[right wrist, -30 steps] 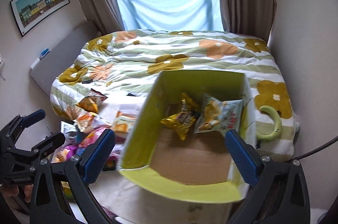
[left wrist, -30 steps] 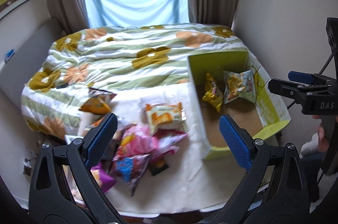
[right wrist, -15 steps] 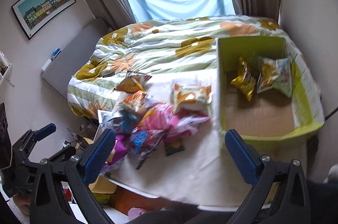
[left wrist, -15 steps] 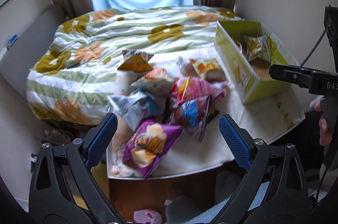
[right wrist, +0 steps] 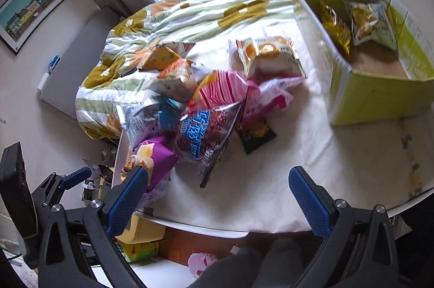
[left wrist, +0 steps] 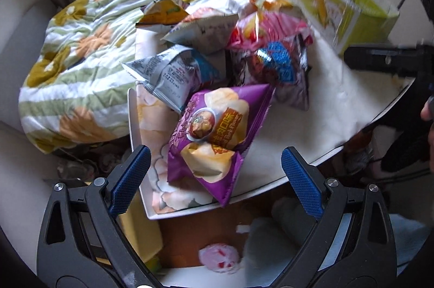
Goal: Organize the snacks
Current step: 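Grasp the purple pork-flavour bag with the left gripper while the right gripper grasps the blue-lettered bag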
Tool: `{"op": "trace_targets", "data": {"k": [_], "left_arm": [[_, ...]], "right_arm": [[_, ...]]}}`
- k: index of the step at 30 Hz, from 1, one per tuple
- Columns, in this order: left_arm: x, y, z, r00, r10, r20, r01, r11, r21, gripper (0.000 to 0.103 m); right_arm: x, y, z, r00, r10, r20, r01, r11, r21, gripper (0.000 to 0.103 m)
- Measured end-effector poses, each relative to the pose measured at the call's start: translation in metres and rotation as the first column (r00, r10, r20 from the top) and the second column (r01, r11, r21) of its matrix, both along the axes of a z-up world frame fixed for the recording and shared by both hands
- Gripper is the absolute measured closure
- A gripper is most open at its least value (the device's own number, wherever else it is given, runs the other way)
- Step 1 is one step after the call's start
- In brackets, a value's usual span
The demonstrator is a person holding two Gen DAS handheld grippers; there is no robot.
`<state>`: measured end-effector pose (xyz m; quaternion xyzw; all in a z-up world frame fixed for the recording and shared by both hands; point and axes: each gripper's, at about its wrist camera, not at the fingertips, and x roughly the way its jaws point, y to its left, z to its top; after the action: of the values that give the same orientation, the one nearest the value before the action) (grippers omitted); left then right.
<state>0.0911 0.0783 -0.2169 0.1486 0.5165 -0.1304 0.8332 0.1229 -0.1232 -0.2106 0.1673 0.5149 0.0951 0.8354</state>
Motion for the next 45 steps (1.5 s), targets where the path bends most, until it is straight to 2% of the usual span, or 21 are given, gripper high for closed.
{"op": "trace_targets", "data": {"k": [4,14,22,30,35,41,44,45], "left_arm": [[0.008,-0.013,-0.021,0.999,-0.028,0.026,0.025,0.995,0.096,0.007],[0.039,-0.028,-0.062,0.999,0.021,-0.032,-0.014,0.984,0.179,0.007],[0.053,-0.025,-0.067,0.996,0.065,-0.066,-0.055,0.988,0.142,0.008],[0.055,-0.025,-0.067,0.994,0.069,-0.08,-0.059,0.991,0.124,0.027],[0.05,-0.023,-0.067,0.994,0.079,-0.079,-0.07,0.991,0.112,0.031],[0.045,-0.022,-0.061,0.992,0.092,-0.084,-0.086,0.993,0.079,0.032],[0.048,-0.018,-0.059,0.992,0.093,-0.081,-0.088,0.994,0.07,0.033],[0.047,-0.017,-0.059,0.992,0.092,-0.08,-0.087,0.994,0.067,0.033]], "right_arm": [[0.011,0.0,-0.017,1.0,-0.006,-0.026,0.007,0.999,0.041,0.0],[0.041,0.006,-0.049,0.996,0.025,-0.084,-0.015,0.993,0.114,0.0],[0.067,0.017,-0.071,0.988,0.076,-0.133,-0.056,0.987,0.151,0.0],[0.087,0.029,-0.084,0.979,0.118,-0.166,-0.09,0.982,0.165,0.0],[0.096,0.029,-0.089,0.975,0.121,-0.187,-0.088,0.981,0.175,0.001],[0.103,0.029,-0.093,0.971,0.14,-0.195,-0.095,0.97,0.224,0.012],[0.102,0.033,-0.093,0.968,0.156,-0.197,-0.104,0.962,0.251,0.025],[0.104,0.036,-0.094,0.967,0.163,-0.198,-0.107,0.958,0.264,0.034]]}}
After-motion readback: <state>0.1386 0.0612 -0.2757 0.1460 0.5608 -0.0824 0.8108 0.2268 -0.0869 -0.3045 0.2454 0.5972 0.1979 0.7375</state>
